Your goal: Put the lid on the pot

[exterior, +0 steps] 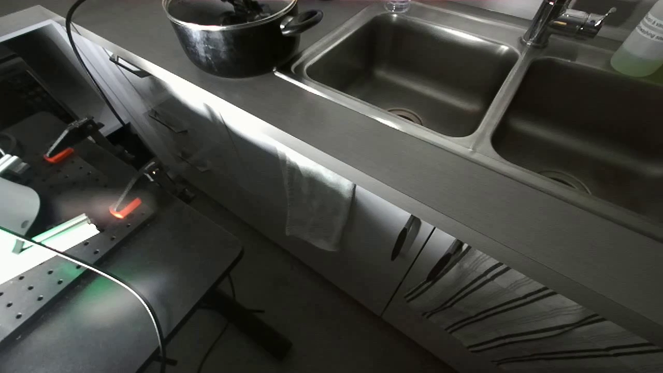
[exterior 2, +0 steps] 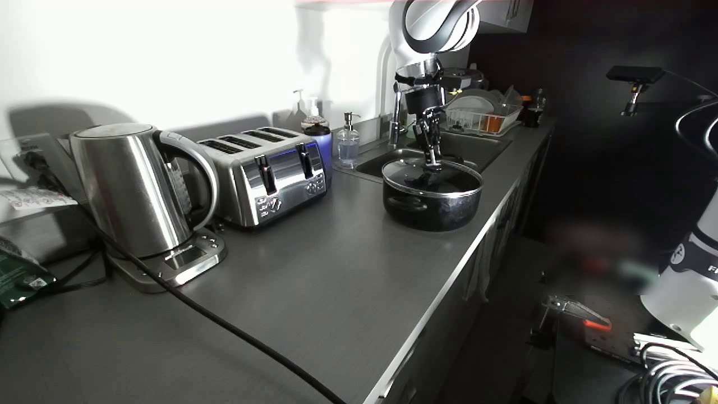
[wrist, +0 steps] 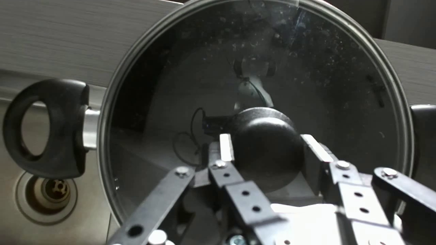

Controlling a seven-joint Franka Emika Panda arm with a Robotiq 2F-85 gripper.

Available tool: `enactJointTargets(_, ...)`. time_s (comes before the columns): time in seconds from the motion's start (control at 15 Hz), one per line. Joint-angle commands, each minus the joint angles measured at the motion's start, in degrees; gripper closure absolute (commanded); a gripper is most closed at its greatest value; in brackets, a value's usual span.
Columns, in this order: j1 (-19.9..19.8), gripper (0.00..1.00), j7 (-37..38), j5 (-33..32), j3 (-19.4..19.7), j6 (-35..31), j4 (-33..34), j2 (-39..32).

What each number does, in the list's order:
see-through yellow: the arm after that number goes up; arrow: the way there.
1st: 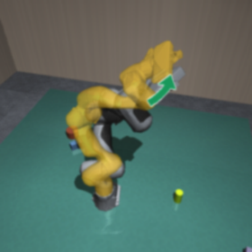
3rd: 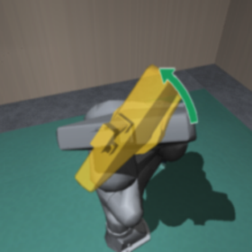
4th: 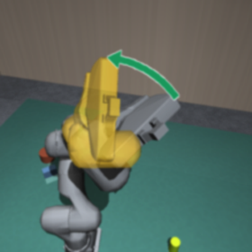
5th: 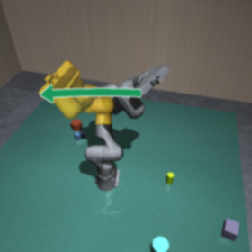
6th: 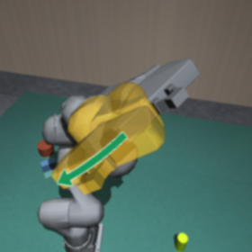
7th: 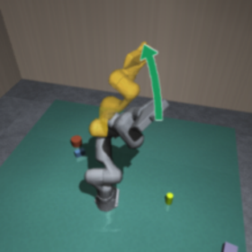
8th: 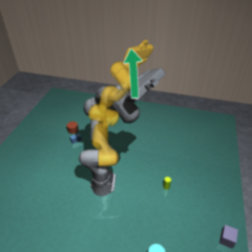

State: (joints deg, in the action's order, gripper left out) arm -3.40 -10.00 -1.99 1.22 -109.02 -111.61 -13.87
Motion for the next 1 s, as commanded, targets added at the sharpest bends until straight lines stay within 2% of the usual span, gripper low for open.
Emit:
enactJointTargets(0.0,0.05,0.75,1.26,0.18,0.28,2.87,2.5,-0.95)
enactJointTargets(0.47,0.2,0.74,1.61,0.05,0.21,3.0,2.65,-0.95)
enactJointTargets(0.53,0.23,0.25,1.65,0.13,0.16,2.75,2.4,-0.66)
enactJointTargets(0.6,0.27,0.24,1.73,0.05,0.14,2.45,2.1,-0.4)
enactJointTargets(0.8,0.56,0.03,1.72,-0.19,-0.07,1.45,0.88,1.18)
enactJointTargets(0.93,0.89,0.0,1.29,-0.44,-0.36,0.82,-0.34,2.79)
